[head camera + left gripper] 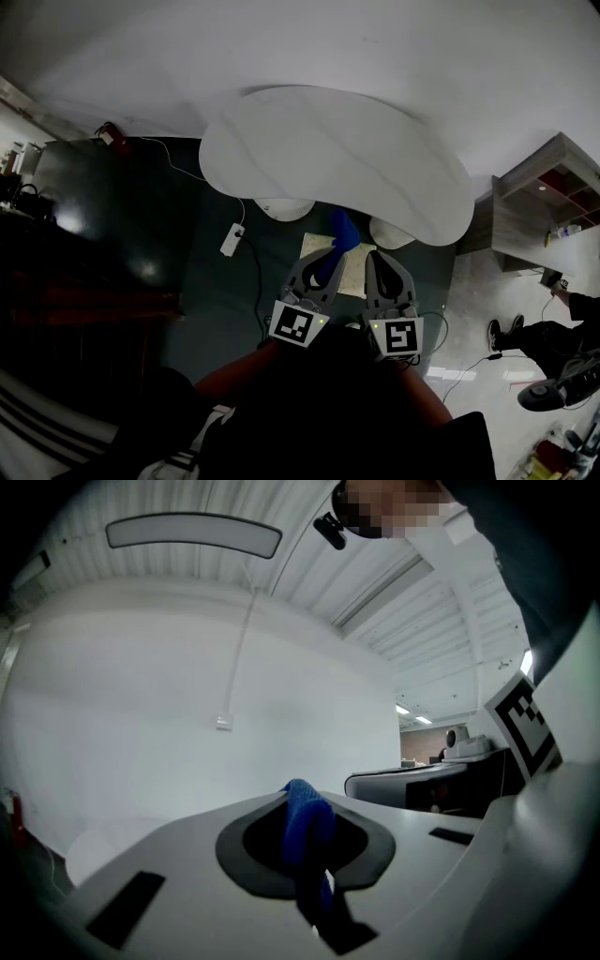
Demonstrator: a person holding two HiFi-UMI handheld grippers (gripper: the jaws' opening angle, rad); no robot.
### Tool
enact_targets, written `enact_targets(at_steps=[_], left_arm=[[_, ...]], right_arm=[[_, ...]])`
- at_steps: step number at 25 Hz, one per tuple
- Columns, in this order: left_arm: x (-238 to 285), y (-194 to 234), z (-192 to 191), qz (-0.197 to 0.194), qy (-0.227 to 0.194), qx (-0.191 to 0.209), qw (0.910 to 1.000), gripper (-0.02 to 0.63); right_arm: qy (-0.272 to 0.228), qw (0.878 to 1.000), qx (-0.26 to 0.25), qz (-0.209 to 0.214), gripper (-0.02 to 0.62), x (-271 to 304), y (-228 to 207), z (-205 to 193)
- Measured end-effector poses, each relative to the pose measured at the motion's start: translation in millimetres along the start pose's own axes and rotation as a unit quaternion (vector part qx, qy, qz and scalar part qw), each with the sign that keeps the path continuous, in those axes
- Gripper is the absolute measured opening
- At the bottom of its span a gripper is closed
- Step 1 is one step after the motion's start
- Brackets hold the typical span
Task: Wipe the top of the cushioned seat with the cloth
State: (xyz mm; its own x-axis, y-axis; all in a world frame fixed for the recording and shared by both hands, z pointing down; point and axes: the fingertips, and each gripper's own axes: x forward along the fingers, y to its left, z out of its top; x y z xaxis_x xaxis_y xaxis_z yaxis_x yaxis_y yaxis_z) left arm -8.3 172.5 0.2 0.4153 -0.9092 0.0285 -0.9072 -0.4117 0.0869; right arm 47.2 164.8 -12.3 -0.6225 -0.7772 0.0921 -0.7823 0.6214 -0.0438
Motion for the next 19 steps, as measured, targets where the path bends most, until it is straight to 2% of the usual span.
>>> enact_targets(at_steps=[3,5,8,10,12,16,19], left_arm=[[5,-9,1,0.009,0.002,-0.022,0.9997,0.037],[7,-14,2,0.013,0.002,-0.015,0.9998,0.037],[9,-18,0,0.016,0.005,-0.006,0.9998,0.036],[8,-19,-2,0.018,0.010,-0.001,0.9998,0.037],[8,-18,-4,0.018,0.014,0.002,0.9997,0.037],[7,-16,-7,0.017,0.017,0.001,0.9997,0.037],[7,-15,-8,0.016,0.018,0.003,0.9997,0.037]], right_arm=[[-0.008,1.000,0.021,-0.007,0.037,-10,-13,3],[-0.012,0.999,0.029,-0.010,0.037,-14,-20,7],[-0.006,1.000,0.006,-0.010,0.037,-19,-28,4],[-0.011,1.000,0.008,-0.015,0.037,-21,-32,3],[-0.015,1.000,0.018,-0.020,0.037,-22,-33,4],[-0.006,1.000,-0.002,-0.011,0.035,-22,-27,0],[-0.010,1.000,0.020,-0.018,0.035,-20,-26,-1]])
